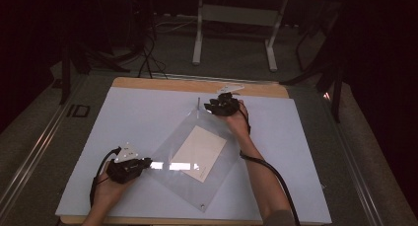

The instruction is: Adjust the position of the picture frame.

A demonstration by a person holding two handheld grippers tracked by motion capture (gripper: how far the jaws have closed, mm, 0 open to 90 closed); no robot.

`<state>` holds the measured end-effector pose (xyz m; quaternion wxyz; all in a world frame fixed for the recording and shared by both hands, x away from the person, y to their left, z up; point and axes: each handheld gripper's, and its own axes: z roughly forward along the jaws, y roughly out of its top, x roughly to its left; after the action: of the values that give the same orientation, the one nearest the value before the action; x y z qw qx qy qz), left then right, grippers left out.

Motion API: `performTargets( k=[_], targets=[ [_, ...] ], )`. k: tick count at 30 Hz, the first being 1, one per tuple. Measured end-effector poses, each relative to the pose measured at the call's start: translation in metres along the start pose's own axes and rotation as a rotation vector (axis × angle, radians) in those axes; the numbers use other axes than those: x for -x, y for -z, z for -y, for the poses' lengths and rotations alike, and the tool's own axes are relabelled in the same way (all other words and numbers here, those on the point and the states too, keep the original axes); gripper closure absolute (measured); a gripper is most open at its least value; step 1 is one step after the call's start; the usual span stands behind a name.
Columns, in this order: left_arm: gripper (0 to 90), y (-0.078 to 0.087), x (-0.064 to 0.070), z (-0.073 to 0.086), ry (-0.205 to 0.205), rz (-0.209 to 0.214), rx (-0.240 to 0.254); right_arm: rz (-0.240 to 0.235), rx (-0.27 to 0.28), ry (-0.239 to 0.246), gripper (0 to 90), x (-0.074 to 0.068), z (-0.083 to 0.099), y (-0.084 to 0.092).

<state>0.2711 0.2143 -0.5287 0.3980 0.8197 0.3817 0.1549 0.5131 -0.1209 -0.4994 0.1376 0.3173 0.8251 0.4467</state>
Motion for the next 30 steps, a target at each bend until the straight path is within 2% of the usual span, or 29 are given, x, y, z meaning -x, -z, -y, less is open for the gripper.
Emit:
performTargets(
  k=[6,14,17,19,22,28,30],
  targets=[
    [82.7,0.001,-0.001,0.001,0.011,0.014,0.007,0.003,-0.006,0.004,63.0,-0.004,-0.009,-0.013],
    [79.7,0.0,0.002,0.0,0.008,0.001,0.012,-0.001,-0.011,0.007,63.6,-0.007,-0.015,-0.03],
    [78.6,-0.002,0.002,0.0,0.009,-0.002,0.013,0.007,-0.022,-0.007,67.4,-0.006,-0.014,-0.039],
    [77.8,-0.002,0.002,0.0,0.008,-0.002,0.012,0.03,-0.035,-0.016,70.3,-0.006,-0.014,-0.047],
    [77.9,-0.003,0.002,-0.001,0.009,-0.002,0.014,0.039,-0.028,-0.041,73.3,-0.006,-0.013,-0.055],
    [78.6,-0.007,0.002,-0.002,0.009,-0.016,0.008,0.045,-0.053,-0.047,80.4,-0.01,-0.014,-0.064],
    [81.4,-0.007,0.002,-0.002,0.022,-0.018,0.007,0.045,-0.07,-0.04,83.3,-0.011,-0.012,-0.066]
  ],
)
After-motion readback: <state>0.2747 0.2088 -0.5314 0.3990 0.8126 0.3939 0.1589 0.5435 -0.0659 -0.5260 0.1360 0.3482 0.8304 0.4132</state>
